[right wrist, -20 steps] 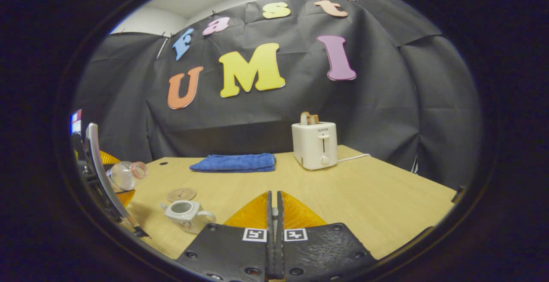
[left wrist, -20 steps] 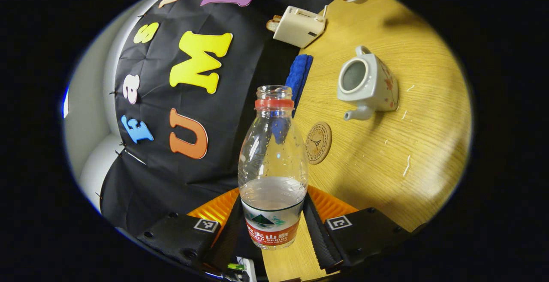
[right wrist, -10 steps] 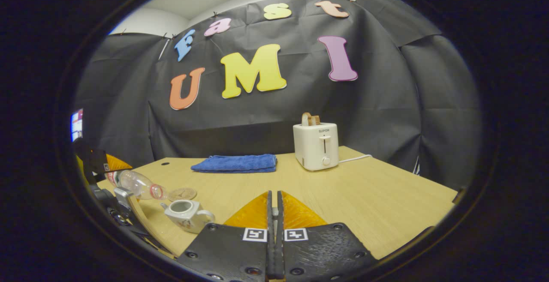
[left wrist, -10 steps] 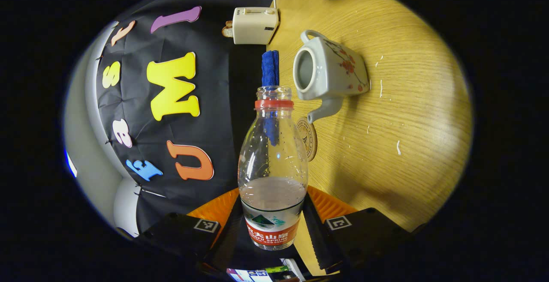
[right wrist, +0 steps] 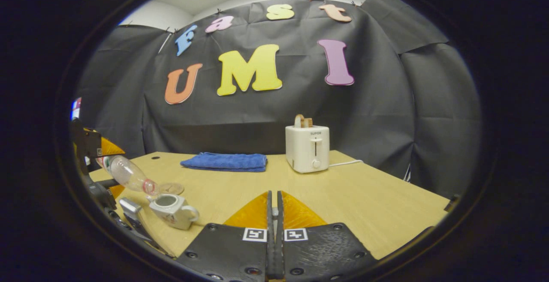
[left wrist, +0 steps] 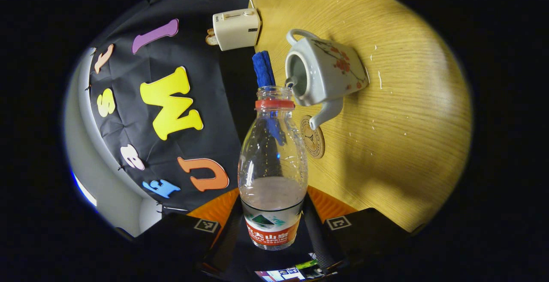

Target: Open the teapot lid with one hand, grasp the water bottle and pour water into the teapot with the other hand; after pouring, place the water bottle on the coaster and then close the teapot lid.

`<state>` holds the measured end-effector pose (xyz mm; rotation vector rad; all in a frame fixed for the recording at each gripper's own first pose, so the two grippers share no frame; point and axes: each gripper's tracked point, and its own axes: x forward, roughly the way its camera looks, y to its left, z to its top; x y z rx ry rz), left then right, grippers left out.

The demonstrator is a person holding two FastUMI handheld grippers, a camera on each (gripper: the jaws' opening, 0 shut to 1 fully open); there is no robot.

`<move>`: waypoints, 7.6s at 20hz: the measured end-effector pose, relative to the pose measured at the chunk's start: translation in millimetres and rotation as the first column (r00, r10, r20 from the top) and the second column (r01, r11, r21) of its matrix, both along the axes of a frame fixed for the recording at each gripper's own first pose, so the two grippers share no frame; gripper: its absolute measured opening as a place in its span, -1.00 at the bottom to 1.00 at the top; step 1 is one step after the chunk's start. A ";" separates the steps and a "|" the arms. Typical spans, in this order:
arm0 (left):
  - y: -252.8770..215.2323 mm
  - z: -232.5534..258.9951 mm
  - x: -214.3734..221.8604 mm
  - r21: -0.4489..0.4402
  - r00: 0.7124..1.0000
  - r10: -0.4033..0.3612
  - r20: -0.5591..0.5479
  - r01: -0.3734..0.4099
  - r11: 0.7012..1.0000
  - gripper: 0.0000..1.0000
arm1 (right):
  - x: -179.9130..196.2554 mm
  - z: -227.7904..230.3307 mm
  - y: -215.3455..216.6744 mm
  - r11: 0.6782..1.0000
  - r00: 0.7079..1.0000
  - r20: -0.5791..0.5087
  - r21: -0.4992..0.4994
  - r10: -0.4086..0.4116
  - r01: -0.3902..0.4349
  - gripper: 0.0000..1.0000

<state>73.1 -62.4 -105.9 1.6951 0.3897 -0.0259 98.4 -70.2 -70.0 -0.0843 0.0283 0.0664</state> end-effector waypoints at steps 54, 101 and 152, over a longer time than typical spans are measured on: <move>-26.0 59.4 0.1 0.537 0.994 -0.062 -0.094 0.103 0.837 0.51 | -2.2 9.2 -6.2 0.998 0.999 0.032 -0.055 0.011 -0.010 -1.00; -1.5 -3.0 143.3 -0.959 0.970 0.234 0.070 0.130 -0.252 0.60 | -1.5 10.6 -6.1 0.996 0.996 0.000 -0.006 0.092 -0.092 -0.99; 72.5 61.2 -41.4 -0.950 0.982 0.145 0.124 0.159 -0.270 0.94 | -27.1 28.5 141.1 0.953 0.952 -0.059 0.061 0.300 -0.297 -0.99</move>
